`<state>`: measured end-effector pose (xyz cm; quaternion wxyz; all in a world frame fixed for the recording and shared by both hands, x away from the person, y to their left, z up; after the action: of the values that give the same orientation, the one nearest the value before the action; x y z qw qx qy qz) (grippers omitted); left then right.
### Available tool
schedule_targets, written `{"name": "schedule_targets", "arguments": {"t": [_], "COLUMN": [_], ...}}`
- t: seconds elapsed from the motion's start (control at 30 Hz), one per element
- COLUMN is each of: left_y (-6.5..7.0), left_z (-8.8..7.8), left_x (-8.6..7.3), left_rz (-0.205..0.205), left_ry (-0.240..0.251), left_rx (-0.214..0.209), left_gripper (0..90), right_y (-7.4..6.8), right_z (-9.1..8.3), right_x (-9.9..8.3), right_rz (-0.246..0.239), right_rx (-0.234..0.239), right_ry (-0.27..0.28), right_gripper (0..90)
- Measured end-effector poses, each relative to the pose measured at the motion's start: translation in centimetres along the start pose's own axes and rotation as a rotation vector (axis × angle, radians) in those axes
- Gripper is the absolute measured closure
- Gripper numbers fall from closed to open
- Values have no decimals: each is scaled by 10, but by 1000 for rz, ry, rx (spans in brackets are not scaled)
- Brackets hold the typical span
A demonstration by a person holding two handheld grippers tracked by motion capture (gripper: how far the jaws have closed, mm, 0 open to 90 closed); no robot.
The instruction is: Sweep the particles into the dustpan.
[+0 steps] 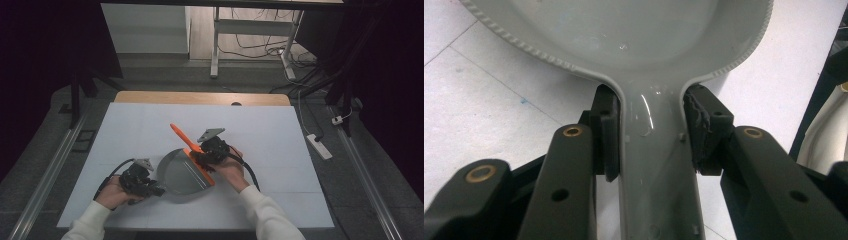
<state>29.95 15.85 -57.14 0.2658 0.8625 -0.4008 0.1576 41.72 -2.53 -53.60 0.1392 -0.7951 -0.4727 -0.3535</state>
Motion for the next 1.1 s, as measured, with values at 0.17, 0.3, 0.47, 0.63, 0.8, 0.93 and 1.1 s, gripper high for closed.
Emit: {"name": "schedule_targets", "arguments": {"t": [0.17, 0.3, 0.47, 0.63, 0.8, 0.93, 1.1], "left_y": [0, 0, 0, 0, 0, 0, 0], "left_z": [0, 0, 1, 1, 1, 1, 1], "left_x": [0, 0, 0, -1, -1, -1, -1], "left_rz": [1, 0, 0, 1, 1, 2, 1], "left_ry": [-1, 0, -1, -1, -1, -3, -3], "left_rx": [-1, -1, -2, -1, 0, 0, 0], "left_gripper": [620, 620, 620, 620, 620, 620, 620], "right_y": [-12, -21, -9, 12, 28, 36, 37], "right_z": [-1, -6, -19, -30, -37, -36, -27], "right_x": [6, 14, 18, 14, 6, -2, -11], "right_rz": [29, 26, 30, 72, 85, 96, 106], "right_rx": [69, 116, 53, 3, -51, -74, -74], "right_ry": [35, 71, 108, 120, 105, 78, 32], "right_gripper": [700, 701, 701, 701, 701, 701, 701]}}
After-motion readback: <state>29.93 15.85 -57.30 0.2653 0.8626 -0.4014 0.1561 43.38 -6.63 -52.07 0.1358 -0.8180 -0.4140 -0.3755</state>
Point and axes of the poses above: each handheld gripper's, and its own axes: z roughly forward along the jaws, x roughly out of its top, y roughly to its right, the point moved 7 cm from there along z, roughly forward along the jaws, and after that the axes turned 2 degrees about -x, right-handed, at the moved point
